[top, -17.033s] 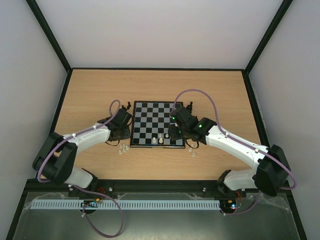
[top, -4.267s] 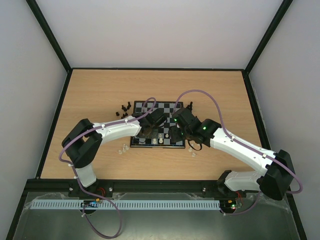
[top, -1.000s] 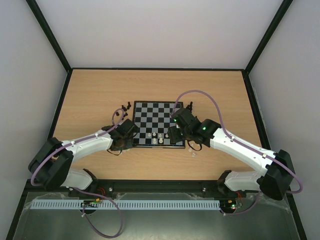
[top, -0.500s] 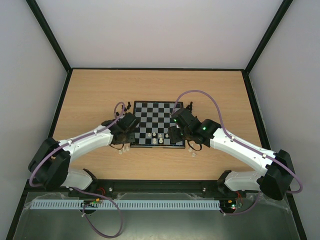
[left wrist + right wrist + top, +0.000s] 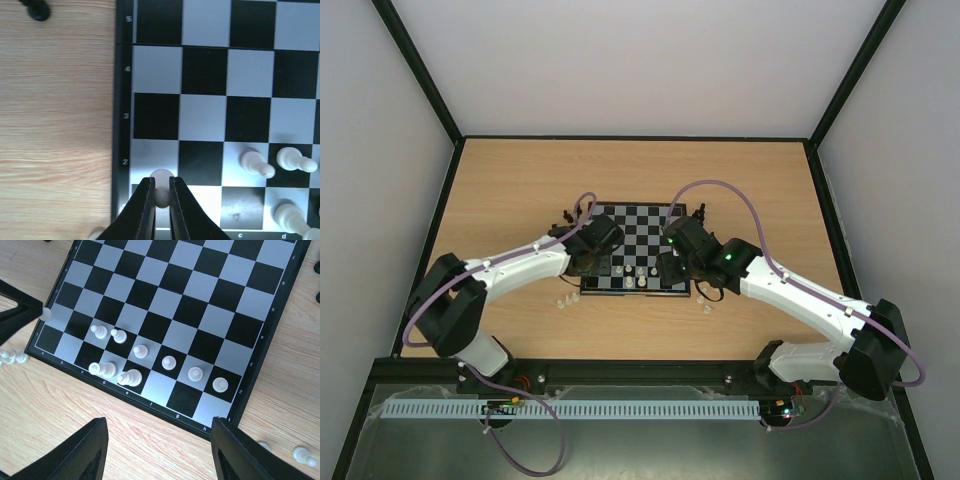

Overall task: Set up the chess pieces on the board
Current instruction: Place the chess piece on the chessboard.

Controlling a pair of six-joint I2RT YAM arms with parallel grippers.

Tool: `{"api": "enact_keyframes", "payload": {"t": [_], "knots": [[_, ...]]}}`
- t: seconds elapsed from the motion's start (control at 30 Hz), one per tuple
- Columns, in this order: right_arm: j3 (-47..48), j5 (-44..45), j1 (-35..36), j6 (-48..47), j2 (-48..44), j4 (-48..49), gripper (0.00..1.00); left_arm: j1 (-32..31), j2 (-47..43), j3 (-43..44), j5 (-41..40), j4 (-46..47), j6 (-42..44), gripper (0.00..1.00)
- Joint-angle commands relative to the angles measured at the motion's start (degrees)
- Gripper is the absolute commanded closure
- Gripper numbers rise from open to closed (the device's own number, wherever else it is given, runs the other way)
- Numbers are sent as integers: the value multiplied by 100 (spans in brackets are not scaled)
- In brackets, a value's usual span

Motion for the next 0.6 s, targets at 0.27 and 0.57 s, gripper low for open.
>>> {"api": "enact_keyframes", "payload": {"t": [0.27, 0.57], "knots": [[-20, 57, 46, -47, 17, -137, 43, -246, 665, 525, -73, -104, 113, 96], [-26, 69, 44, -43, 26, -141, 43, -269, 854, 534, 17, 14, 136, 96]]}}
